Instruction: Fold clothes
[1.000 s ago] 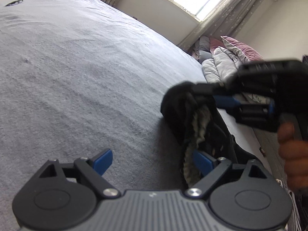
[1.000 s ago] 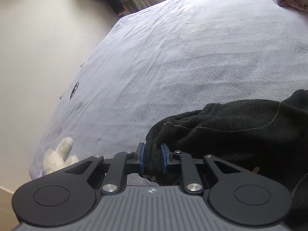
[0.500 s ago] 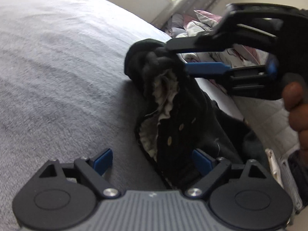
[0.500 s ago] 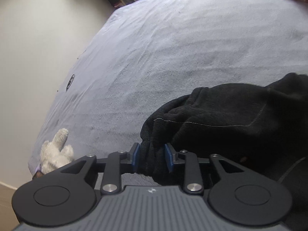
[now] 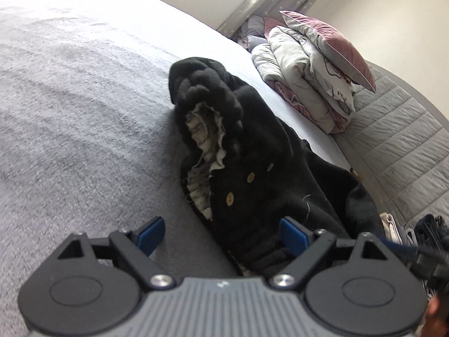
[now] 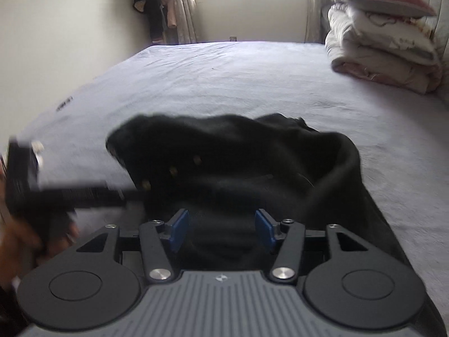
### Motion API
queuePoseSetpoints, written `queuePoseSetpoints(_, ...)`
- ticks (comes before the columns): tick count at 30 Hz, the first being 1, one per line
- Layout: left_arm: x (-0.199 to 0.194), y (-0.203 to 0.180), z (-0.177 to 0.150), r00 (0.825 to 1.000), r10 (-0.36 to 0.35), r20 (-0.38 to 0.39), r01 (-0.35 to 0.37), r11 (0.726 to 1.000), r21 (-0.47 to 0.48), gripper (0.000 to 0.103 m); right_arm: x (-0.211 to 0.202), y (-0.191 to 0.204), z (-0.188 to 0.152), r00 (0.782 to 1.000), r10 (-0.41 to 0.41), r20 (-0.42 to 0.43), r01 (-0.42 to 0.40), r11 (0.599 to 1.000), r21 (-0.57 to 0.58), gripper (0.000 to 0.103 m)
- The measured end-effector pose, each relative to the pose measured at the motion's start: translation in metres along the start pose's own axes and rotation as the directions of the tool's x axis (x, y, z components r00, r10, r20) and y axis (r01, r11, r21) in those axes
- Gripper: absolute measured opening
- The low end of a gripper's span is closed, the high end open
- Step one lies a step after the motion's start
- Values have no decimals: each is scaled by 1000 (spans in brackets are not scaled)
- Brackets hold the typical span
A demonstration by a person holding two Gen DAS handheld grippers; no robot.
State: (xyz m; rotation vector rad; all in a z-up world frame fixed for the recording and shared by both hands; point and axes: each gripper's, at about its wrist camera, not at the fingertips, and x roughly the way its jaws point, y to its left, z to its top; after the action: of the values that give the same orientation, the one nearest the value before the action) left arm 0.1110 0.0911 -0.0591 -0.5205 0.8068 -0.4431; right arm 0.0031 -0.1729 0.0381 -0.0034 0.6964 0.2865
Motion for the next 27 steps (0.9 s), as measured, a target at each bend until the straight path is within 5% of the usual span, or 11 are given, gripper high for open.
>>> queuePoseSetpoints(5,-2,3,-3,1000,-2,-11,2,1000,-28,88,8,12,-32,997,31,71,-25,996,-87,56)
queuePoseSetpoints(10,-11,1,-4,999,-12,-29,11,999,-38,88,23,44,-44,998,8,59,12,948,-317,57)
queuePoseSetpoints(19,-9,7,-8,996,-37,-82,29,995,-98,88,65,72,-60,986,-145,86,167,782,-600,57)
queuePoseSetpoints(23,-9,11,-7,996,-48,-82,36,990,-135,88,77,69,-54,981,-171,89,191,800,-568,35)
queuePoseSetpoints(24,-10,12,-7,996,-47,-79,35,989,-144,88,76,67,-50,984,-157,81,175,822,-543,26)
queuePoseSetpoints(27,-12,16,-6,997,-38,-66,27,986,-164,88,67,51,-33,995,-80,59,97,911,-400,22)
